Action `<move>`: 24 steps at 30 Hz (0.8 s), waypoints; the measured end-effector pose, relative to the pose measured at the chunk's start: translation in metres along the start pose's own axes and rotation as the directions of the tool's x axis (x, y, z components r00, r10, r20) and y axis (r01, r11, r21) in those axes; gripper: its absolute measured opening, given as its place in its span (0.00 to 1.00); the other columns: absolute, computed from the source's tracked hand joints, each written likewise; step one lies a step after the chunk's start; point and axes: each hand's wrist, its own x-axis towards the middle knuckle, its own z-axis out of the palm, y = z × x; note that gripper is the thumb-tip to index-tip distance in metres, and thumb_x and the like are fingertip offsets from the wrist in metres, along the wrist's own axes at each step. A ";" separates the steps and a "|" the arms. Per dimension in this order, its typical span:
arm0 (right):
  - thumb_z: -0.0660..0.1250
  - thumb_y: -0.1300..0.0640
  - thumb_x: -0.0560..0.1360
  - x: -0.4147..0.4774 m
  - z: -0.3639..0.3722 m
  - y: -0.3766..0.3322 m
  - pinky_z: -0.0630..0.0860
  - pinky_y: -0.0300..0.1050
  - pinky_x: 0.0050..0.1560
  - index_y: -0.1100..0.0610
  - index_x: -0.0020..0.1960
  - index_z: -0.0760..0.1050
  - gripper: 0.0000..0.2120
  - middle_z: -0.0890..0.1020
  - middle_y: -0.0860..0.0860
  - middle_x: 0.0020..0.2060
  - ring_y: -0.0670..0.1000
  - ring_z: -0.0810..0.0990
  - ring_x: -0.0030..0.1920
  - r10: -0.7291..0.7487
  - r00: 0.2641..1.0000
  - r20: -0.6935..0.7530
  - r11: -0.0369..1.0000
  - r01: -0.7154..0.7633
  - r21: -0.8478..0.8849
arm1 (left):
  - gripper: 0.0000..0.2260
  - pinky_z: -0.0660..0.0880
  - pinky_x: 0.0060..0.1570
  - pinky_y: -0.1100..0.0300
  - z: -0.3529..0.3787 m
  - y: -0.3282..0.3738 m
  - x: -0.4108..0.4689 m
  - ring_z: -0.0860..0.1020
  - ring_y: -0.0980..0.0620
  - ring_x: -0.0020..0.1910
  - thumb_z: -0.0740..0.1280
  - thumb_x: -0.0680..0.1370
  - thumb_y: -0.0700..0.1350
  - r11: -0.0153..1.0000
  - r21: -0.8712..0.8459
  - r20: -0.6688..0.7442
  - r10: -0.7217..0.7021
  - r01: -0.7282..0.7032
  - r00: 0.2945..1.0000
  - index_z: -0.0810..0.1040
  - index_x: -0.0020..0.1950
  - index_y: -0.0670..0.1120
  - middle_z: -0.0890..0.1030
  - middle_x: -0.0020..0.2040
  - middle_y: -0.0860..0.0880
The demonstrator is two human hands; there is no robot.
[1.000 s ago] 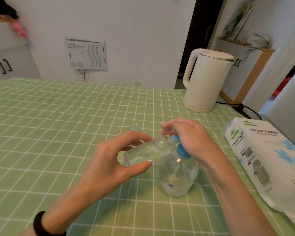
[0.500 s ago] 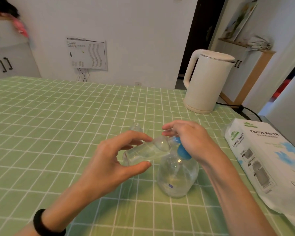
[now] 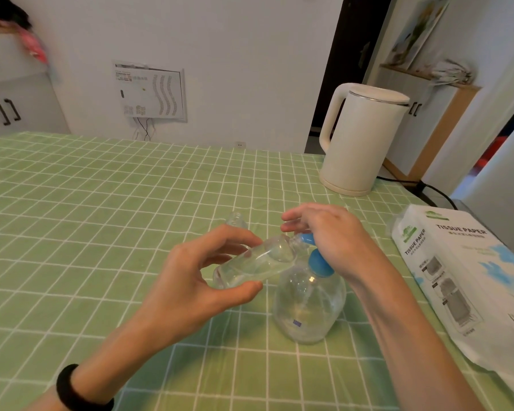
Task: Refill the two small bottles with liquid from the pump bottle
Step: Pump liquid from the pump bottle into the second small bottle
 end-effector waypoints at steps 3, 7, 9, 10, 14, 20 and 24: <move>0.56 0.59 0.79 0.000 0.001 0.001 0.71 0.37 0.49 0.48 0.50 0.84 0.17 0.87 0.43 0.48 0.40 0.80 0.54 0.012 1.000 -0.004 1.000 -0.011 0.013 | 0.20 0.81 0.58 0.60 0.000 -0.001 0.000 0.86 0.56 0.56 0.78 0.70 0.50 1.000 -0.002 0.001 -0.007 0.007 1.000 0.82 0.61 0.56 0.86 0.57 0.60; 0.56 0.57 0.80 -0.001 0.001 0.002 0.71 0.44 0.56 0.48 0.53 0.83 0.17 0.85 0.44 0.53 0.44 0.80 0.57 0.019 1.000 0.025 0.999 -0.018 -0.032 | 0.22 0.82 0.58 0.58 0.002 -0.003 -0.001 0.86 0.54 0.56 0.78 0.69 0.51 1.000 -0.002 -0.006 -0.010 0.010 1.000 0.81 0.62 0.58 0.86 0.57 0.58; 0.56 0.56 0.81 -0.002 0.001 0.002 0.72 0.47 0.59 0.49 0.57 0.83 0.17 0.85 0.46 0.55 0.47 0.80 0.58 0.015 0.999 0.028 0.998 -0.013 -0.063 | 0.22 0.82 0.58 0.57 0.003 -0.003 -0.002 0.86 0.54 0.56 0.79 0.69 0.51 1.000 -0.009 -0.013 -0.009 0.009 1.000 0.81 0.62 0.58 0.86 0.57 0.58; 0.56 0.55 0.81 -0.002 0.001 0.002 0.74 0.48 0.59 0.52 0.58 0.83 0.17 0.85 0.48 0.55 0.49 0.81 0.58 0.008 1.000 0.018 0.997 -0.007 -0.077 | 0.22 0.82 0.58 0.57 0.003 -0.004 -0.002 0.86 0.53 0.56 0.79 0.69 0.51 1.000 -0.012 -0.016 -0.007 0.007 1.000 0.82 0.62 0.58 0.86 0.57 0.57; 0.58 0.55 0.80 -0.002 -0.002 -0.001 0.77 0.62 0.62 0.67 0.60 0.77 0.19 0.83 0.64 0.57 0.64 0.80 0.59 -0.047 0.998 -0.030 0.996 0.045 -0.072 | 0.22 0.81 0.59 0.60 0.003 -0.004 0.000 0.86 0.53 0.56 0.79 0.68 0.51 0.999 -0.035 -0.031 -0.005 0.004 1.000 0.82 0.61 0.59 0.86 0.57 0.56; 0.56 0.55 0.80 0.000 -0.004 -0.001 0.71 0.40 0.57 0.58 0.57 0.81 0.16 0.84 0.56 0.55 0.54 0.80 0.58 -0.049 0.997 -0.053 0.991 0.042 -0.128 | 0.22 0.81 0.59 0.59 0.002 -0.005 0.000 0.86 0.54 0.57 0.79 0.69 0.51 1.000 -0.024 -0.022 0.014 -0.014 1.000 0.81 0.62 0.59 0.86 0.58 0.58; 0.56 0.58 0.80 0.001 -0.005 -0.001 0.72 0.40 0.50 0.48 0.52 0.85 0.18 0.85 0.43 0.52 0.43 0.80 0.56 -0.041 0.999 -0.007 0.994 0.041 -0.103 | 0.22 0.82 0.59 0.55 0.001 -0.004 0.001 0.86 0.53 0.57 0.78 0.69 0.51 1.000 -0.012 -0.014 0.021 -0.022 1.000 0.81 0.63 0.58 0.86 0.58 0.58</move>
